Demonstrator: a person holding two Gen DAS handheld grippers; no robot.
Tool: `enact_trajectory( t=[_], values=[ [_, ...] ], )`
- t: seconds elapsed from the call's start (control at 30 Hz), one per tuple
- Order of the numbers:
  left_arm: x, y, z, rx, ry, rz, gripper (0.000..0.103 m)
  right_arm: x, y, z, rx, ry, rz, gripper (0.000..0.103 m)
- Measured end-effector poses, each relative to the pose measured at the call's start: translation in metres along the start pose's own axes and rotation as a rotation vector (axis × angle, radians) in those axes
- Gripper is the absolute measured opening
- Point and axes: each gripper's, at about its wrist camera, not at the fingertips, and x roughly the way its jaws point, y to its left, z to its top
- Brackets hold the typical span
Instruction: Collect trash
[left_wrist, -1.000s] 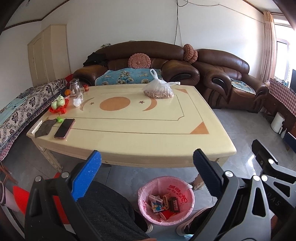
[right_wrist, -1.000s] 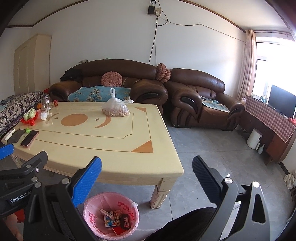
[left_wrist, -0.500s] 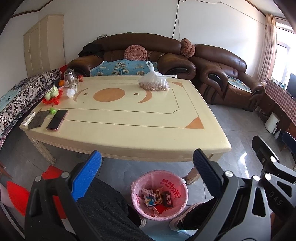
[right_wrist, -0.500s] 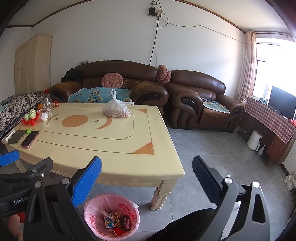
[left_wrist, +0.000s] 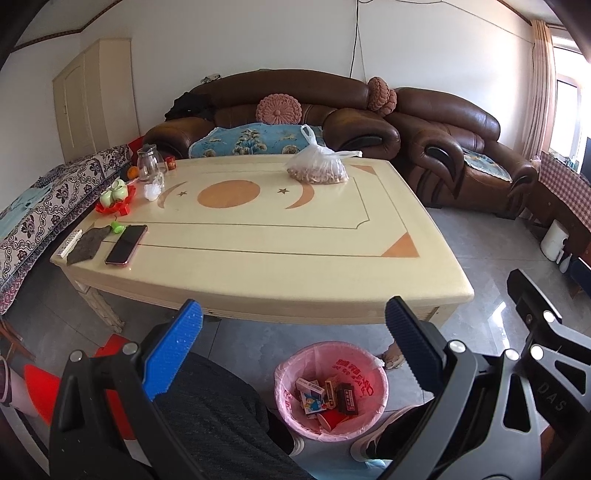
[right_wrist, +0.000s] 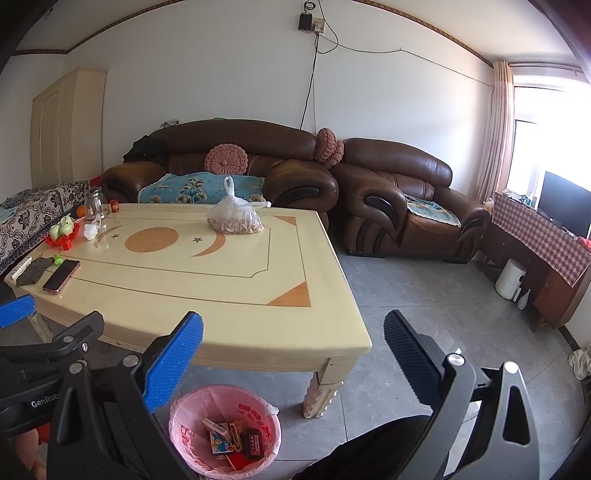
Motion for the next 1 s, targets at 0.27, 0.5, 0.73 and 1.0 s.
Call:
enact_trajectory(
  t=[0.27,0.5,0.73,1.0],
  values=[
    [-0.0003,-0.0015,0.0007,0.008,-0.011,0.023,0.097,0.0005,0.0010,-0.0014,-0.003,-0.001,-0.002,0.096],
    [0.0012,-0.0014,-0.0001,0.008,0.004,0.017,0.097,0.0003,0.0010,-0.0016,-0.002,-0.001,-0.001,0.096],
    [0.0037,-0.0010,0.0000,0.012,0.011,0.020,0.097,0.0006,0.0009,-0.0015,0.003,0.001,-0.001,0.096],
    [0.0042,0.0003,-0.0022,0.019,0.009,0.025,0.097,0.0019,0.0004,-0.0006,0.005,0.001,0.000,0.096]
  ],
)
